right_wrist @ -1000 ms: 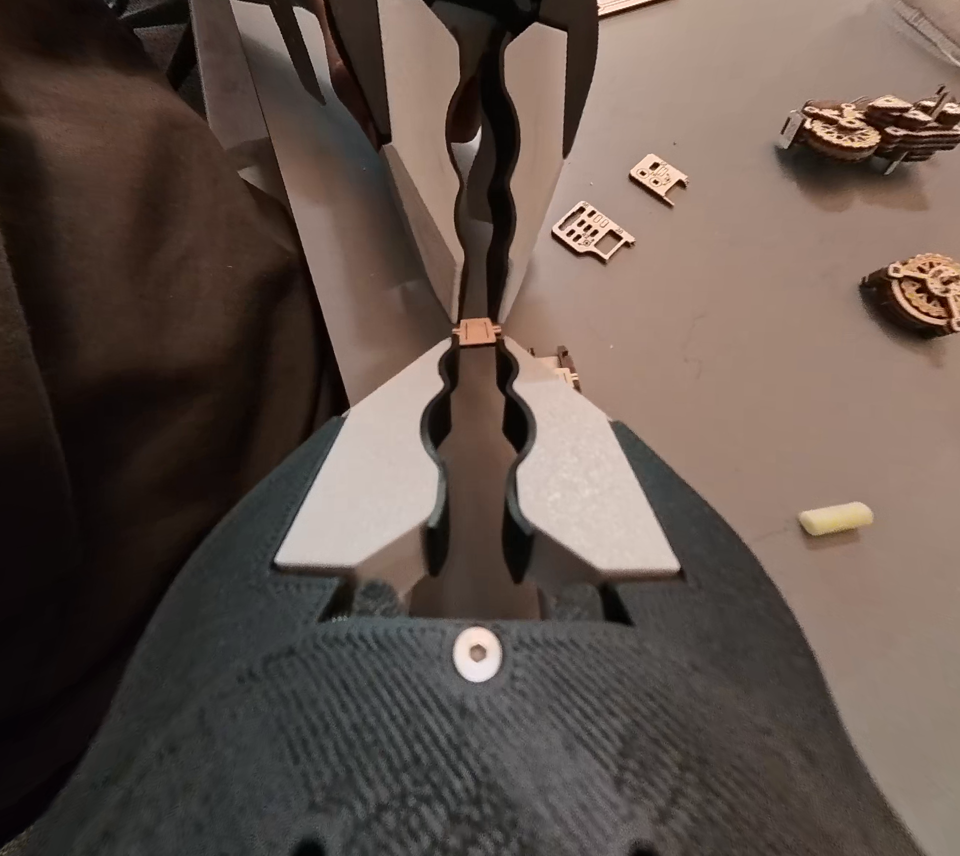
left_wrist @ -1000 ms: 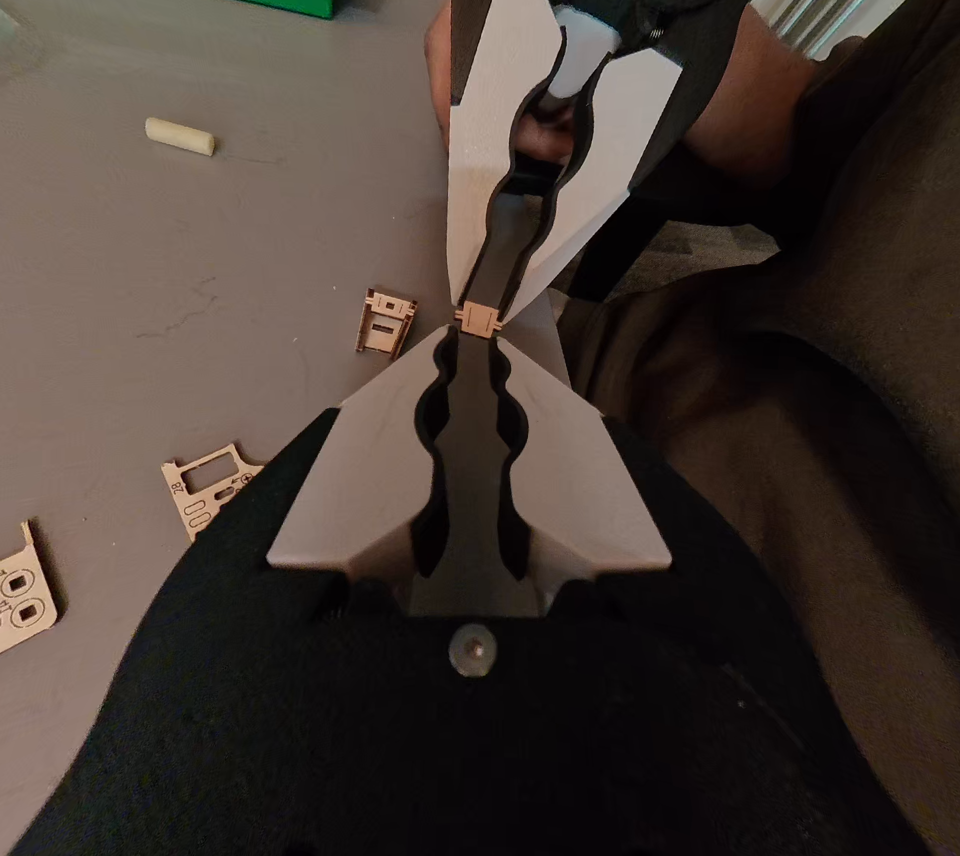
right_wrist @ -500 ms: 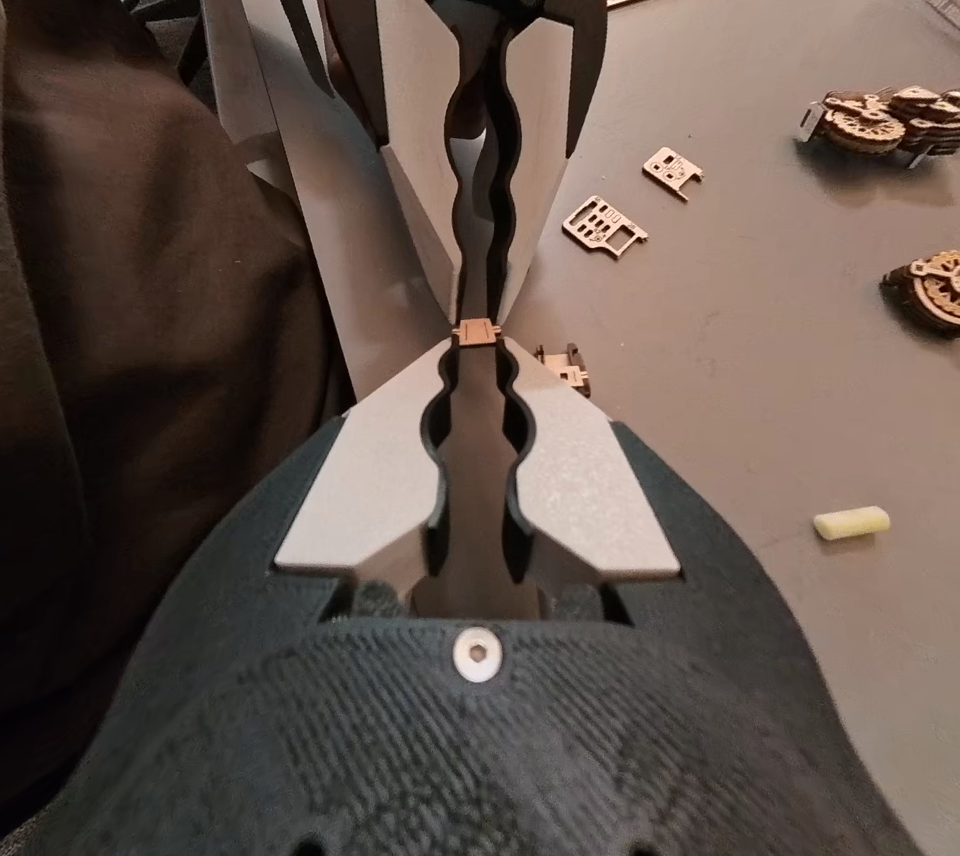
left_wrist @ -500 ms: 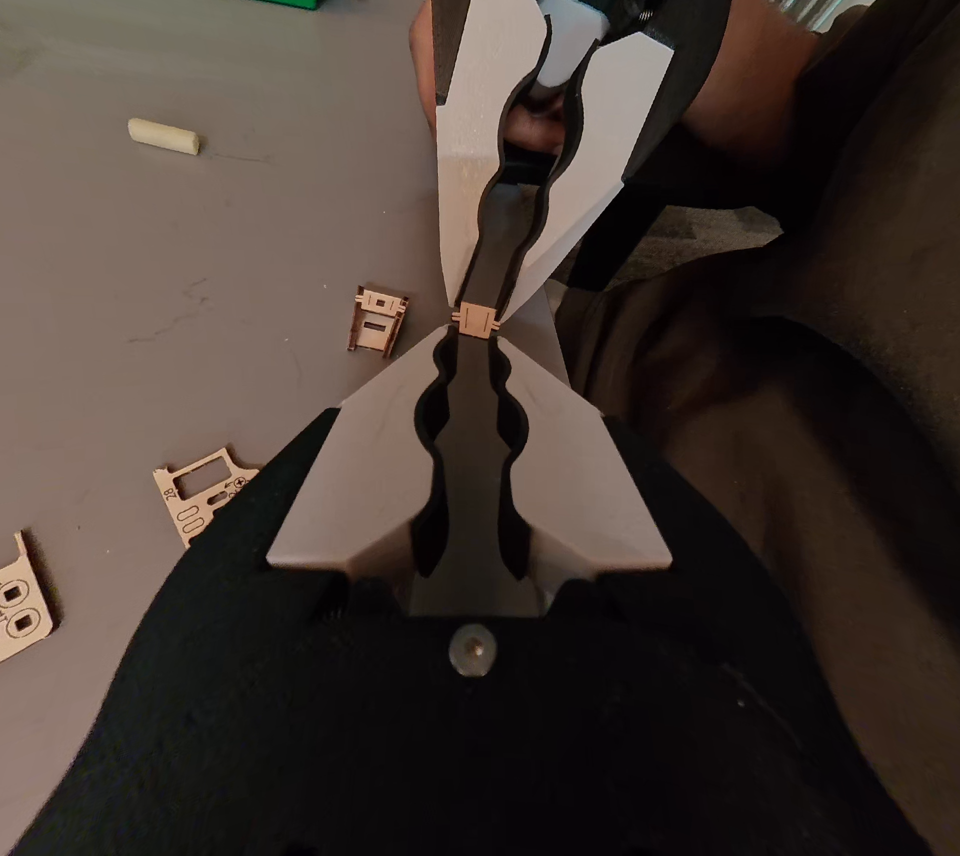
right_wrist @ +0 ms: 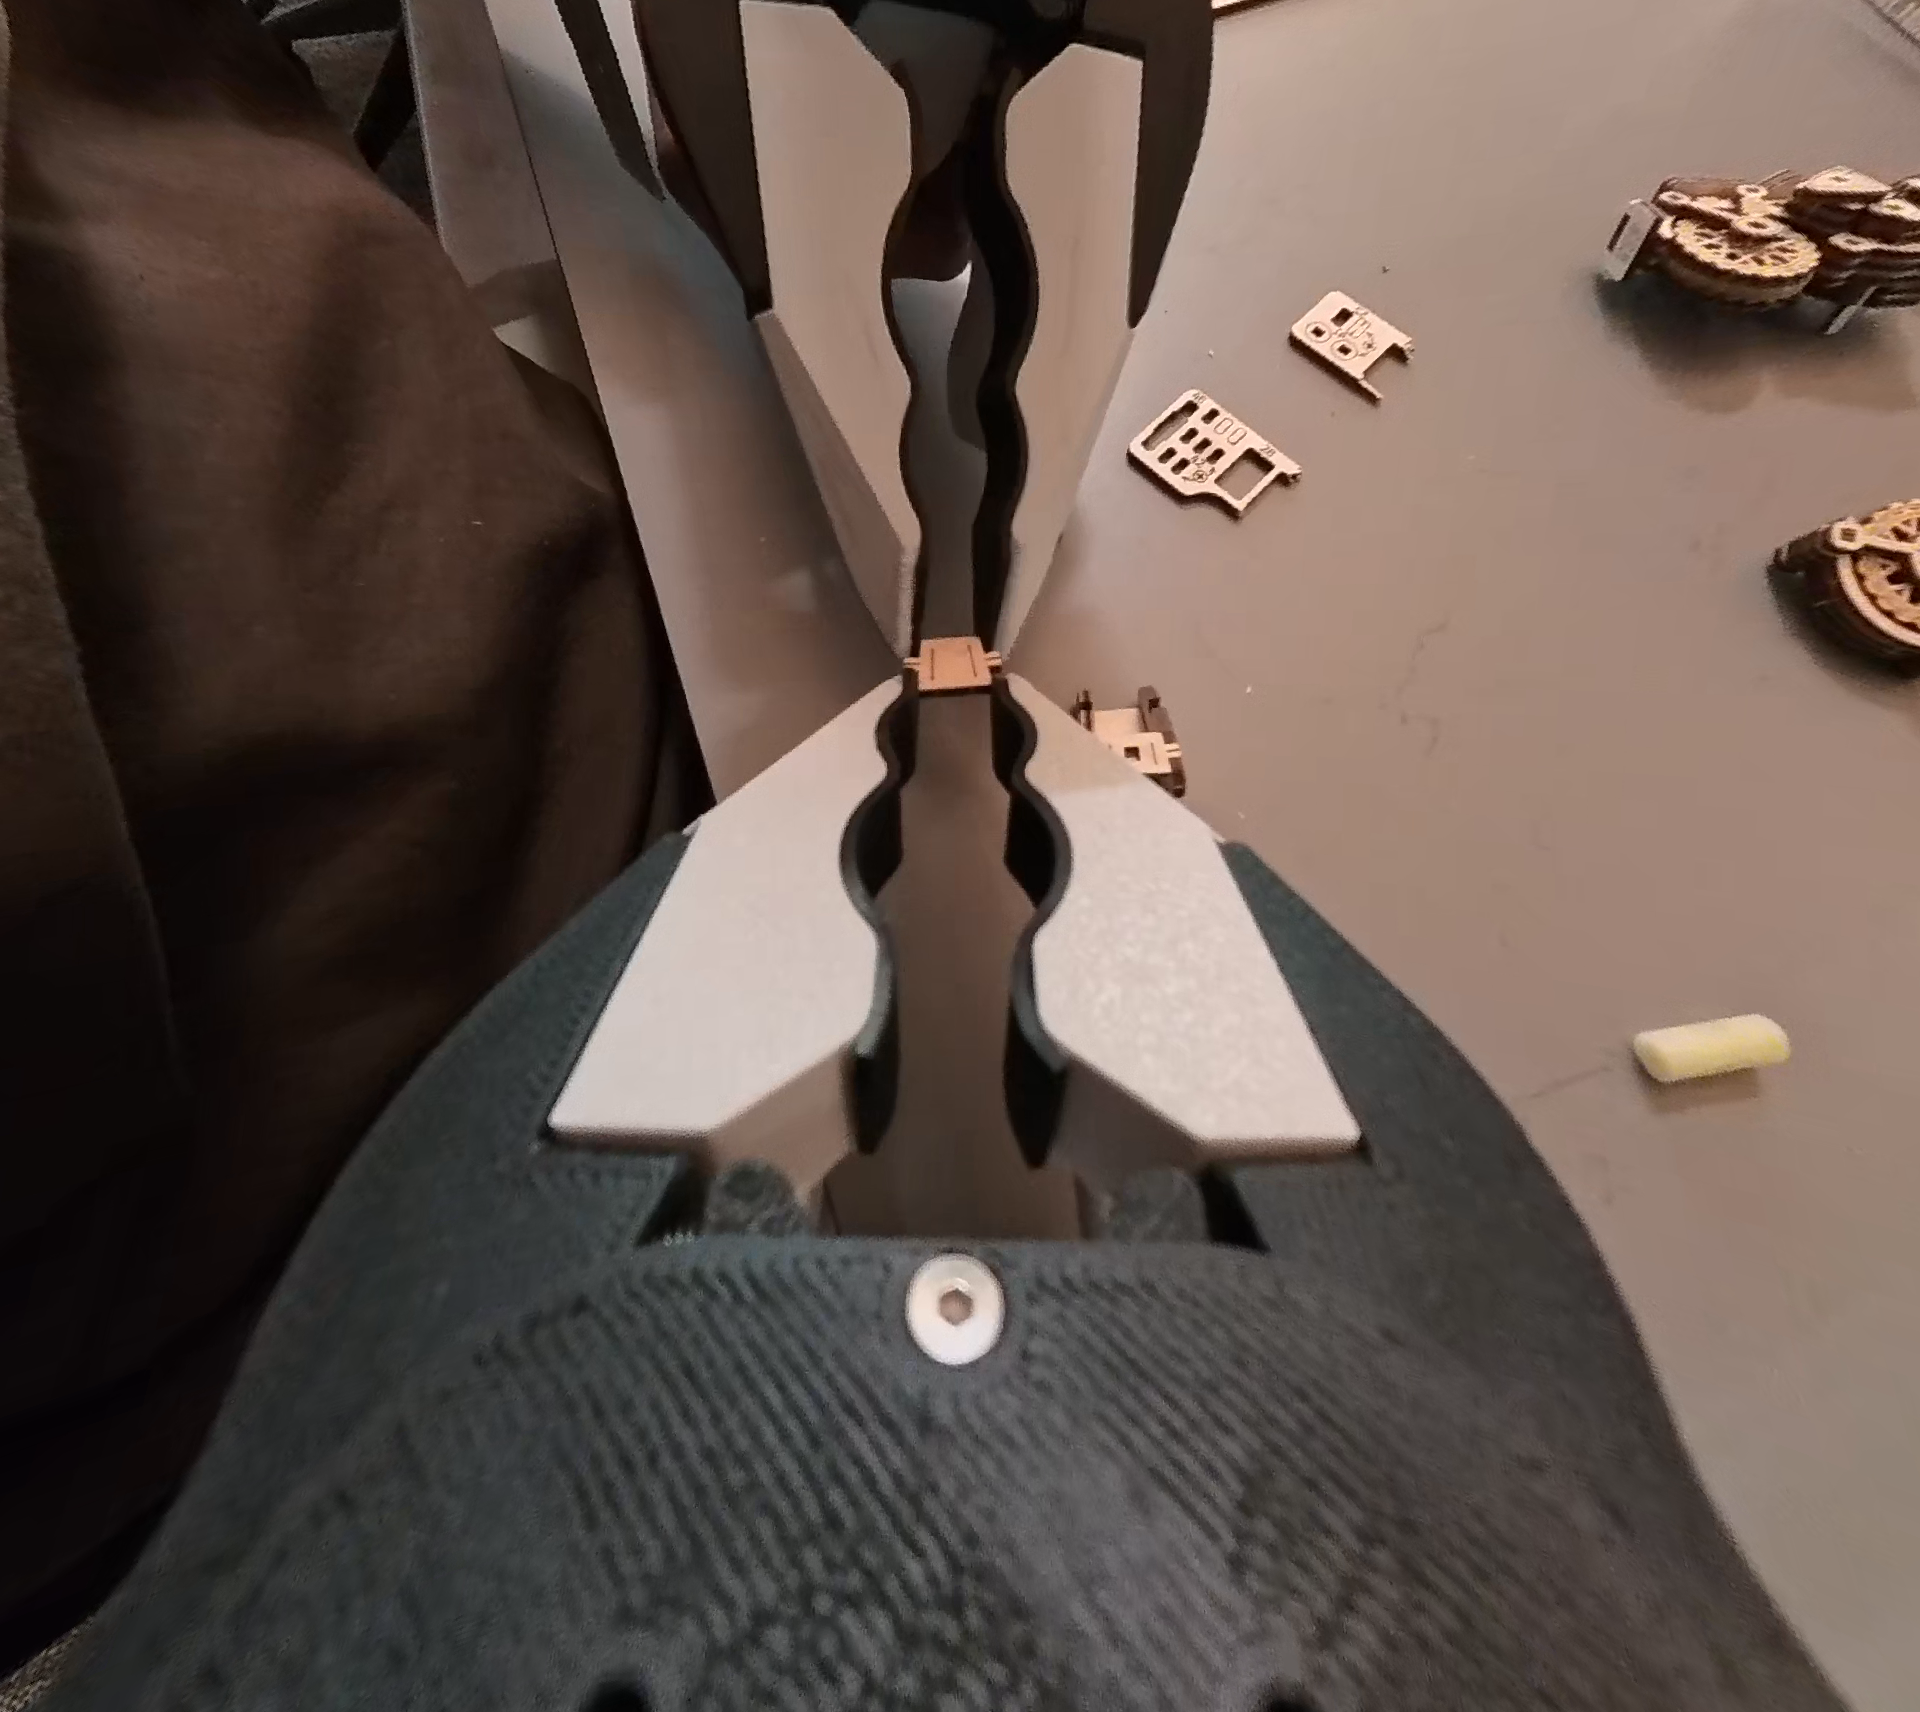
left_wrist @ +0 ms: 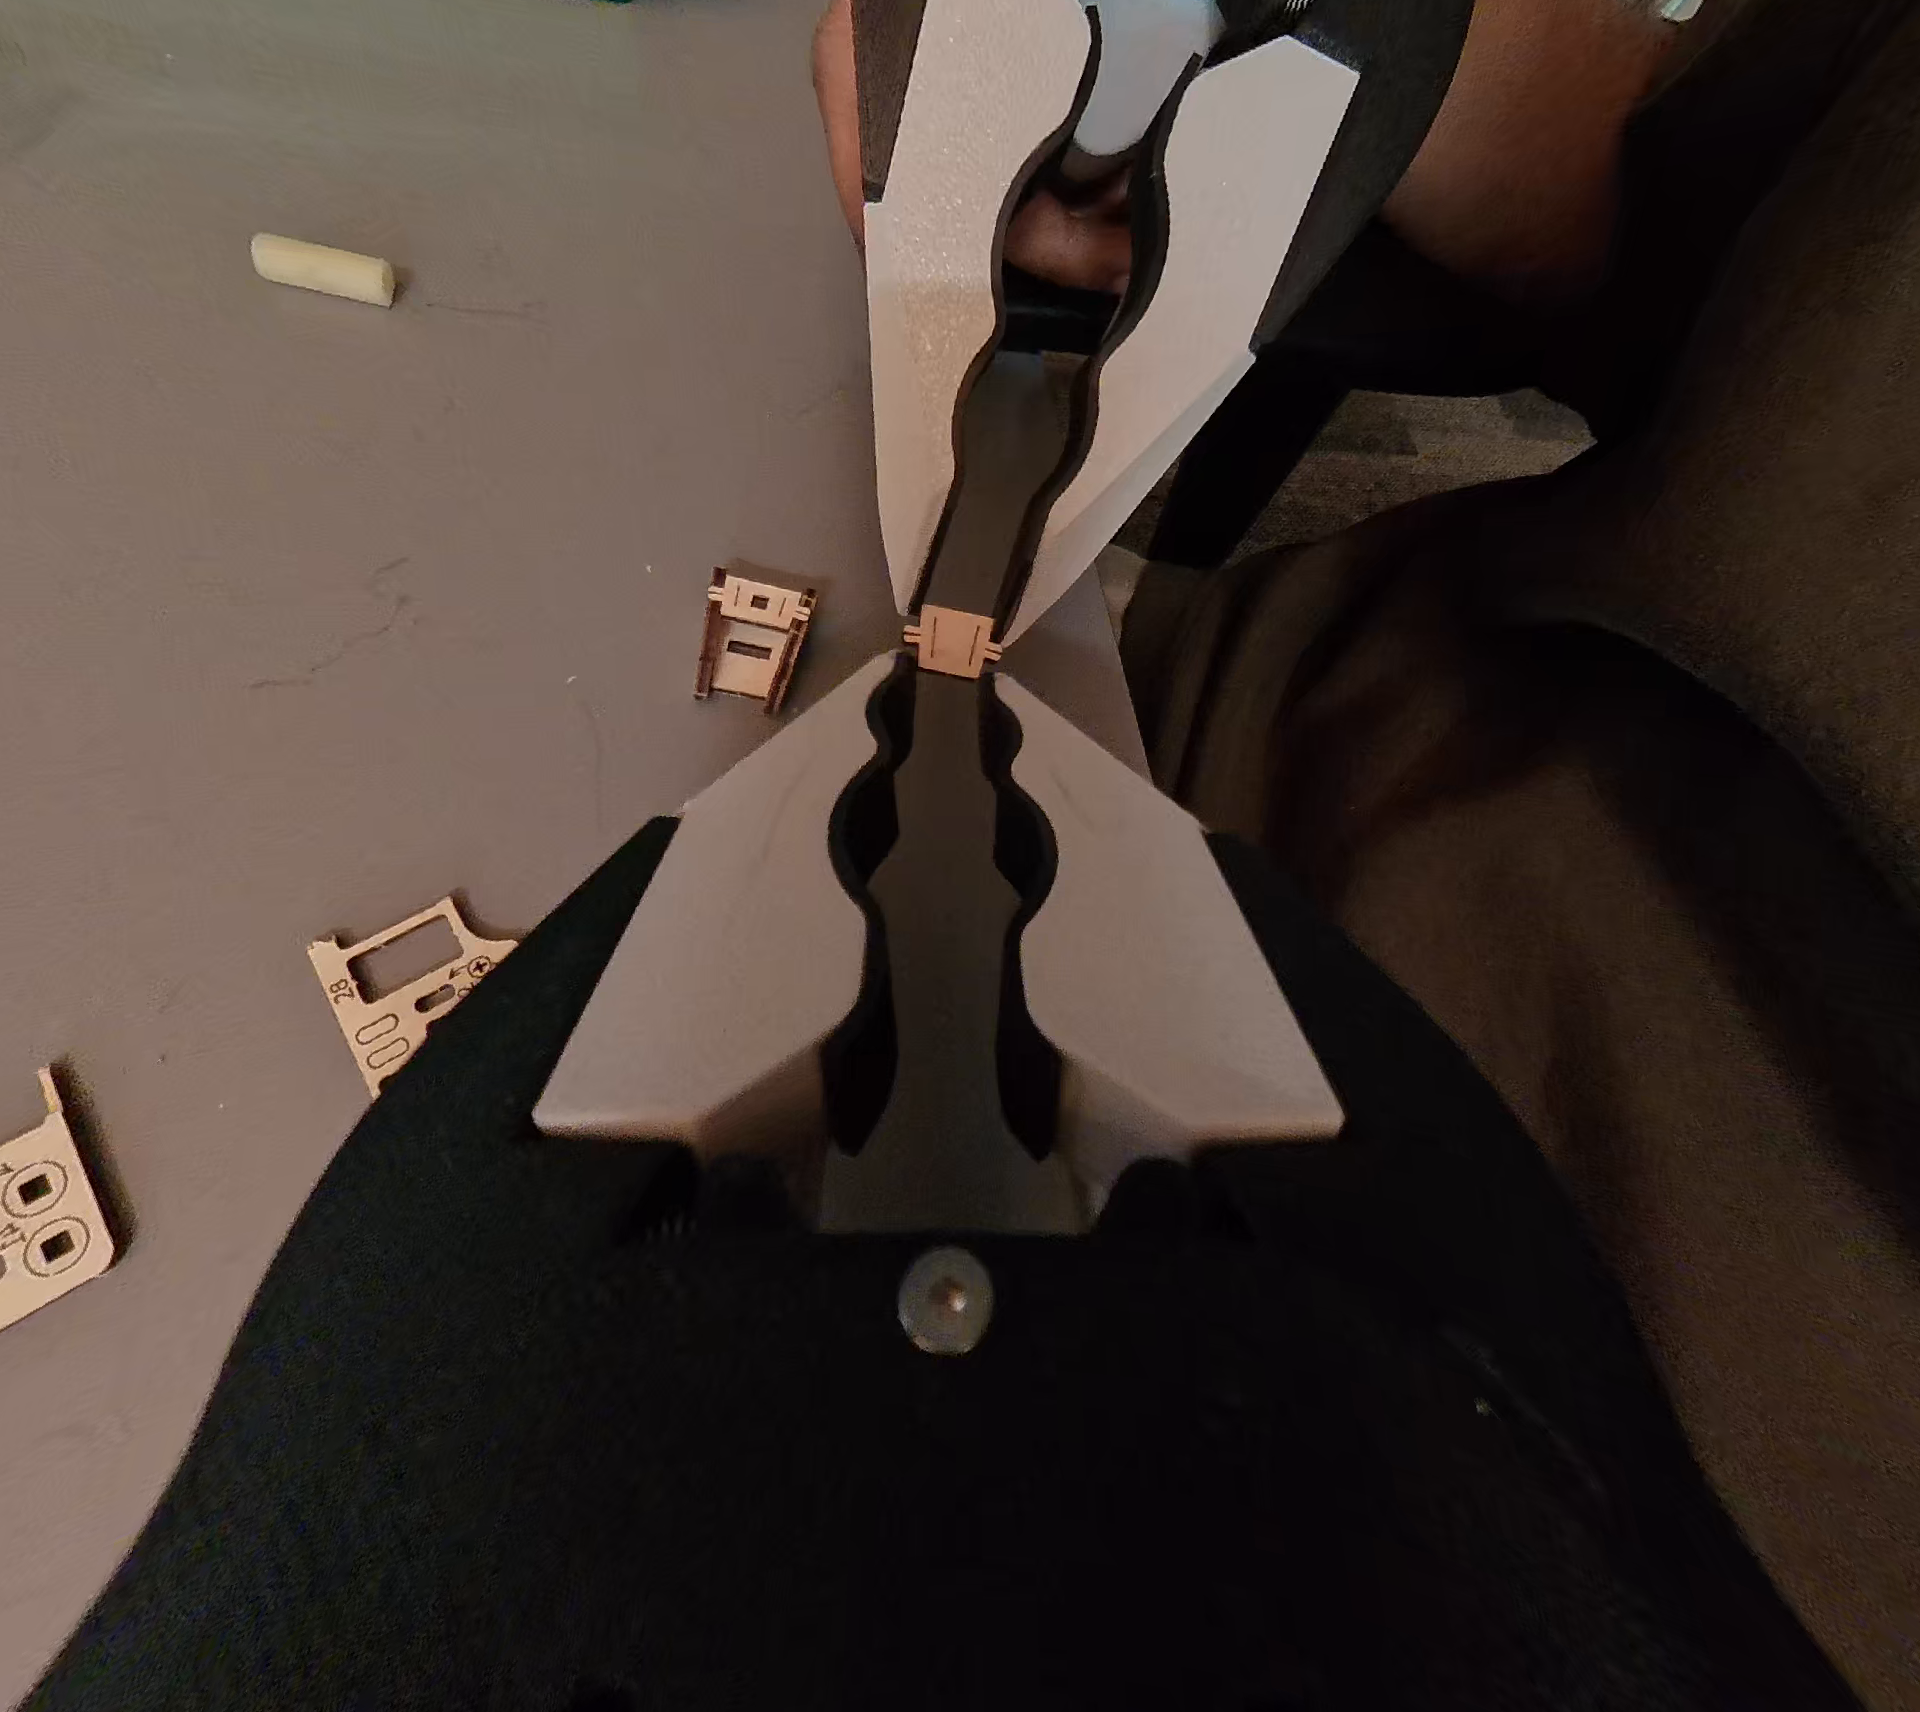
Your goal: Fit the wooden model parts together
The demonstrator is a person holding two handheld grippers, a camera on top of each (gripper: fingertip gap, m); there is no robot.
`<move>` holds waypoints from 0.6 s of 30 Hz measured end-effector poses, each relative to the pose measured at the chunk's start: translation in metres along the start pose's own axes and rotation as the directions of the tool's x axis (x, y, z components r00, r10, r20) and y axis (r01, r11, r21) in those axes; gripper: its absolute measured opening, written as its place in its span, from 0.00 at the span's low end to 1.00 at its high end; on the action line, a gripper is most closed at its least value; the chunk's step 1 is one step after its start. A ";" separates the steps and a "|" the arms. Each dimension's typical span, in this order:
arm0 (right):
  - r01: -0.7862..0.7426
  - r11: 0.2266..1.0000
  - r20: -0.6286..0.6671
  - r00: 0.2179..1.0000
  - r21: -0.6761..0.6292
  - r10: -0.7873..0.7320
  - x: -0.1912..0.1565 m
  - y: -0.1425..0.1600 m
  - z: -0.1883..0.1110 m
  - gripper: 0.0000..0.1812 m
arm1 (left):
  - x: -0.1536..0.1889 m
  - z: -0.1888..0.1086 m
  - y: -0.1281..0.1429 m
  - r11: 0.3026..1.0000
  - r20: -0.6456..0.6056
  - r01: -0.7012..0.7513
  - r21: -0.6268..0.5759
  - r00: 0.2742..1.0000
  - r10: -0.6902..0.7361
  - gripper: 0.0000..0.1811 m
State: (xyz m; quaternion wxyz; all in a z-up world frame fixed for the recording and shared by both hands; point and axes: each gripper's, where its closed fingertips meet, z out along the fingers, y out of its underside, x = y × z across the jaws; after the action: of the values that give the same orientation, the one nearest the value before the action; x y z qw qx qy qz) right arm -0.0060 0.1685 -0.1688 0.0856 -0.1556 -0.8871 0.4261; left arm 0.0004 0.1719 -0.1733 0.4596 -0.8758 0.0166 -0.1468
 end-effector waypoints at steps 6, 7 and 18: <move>-0.001 1.000 -0.002 1.000 -0.001 0.001 0.000 0.000 0.000 0.07 | 0.000 0.000 0.000 1.000 0.003 -0.001 -0.001 1.000 0.001 0.06; 0.000 1.000 -0.003 1.000 -0.004 0.000 0.000 0.000 0.000 0.07 | 0.000 0.000 0.000 1.000 0.005 -0.001 -0.002 1.000 0.001 0.06; 0.006 1.000 -0.019 1.000 -0.019 -0.006 0.001 0.002 0.002 0.07 | -0.002 0.000 0.001 1.000 0.025 -0.014 -0.014 1.000 0.014 0.06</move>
State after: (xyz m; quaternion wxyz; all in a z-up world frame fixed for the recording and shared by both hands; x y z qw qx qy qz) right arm -0.0075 0.1687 -0.1721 0.0937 -0.1579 -0.8908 0.4157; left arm -0.0016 0.1721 -0.1748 0.4547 -0.8806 0.0179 -0.1323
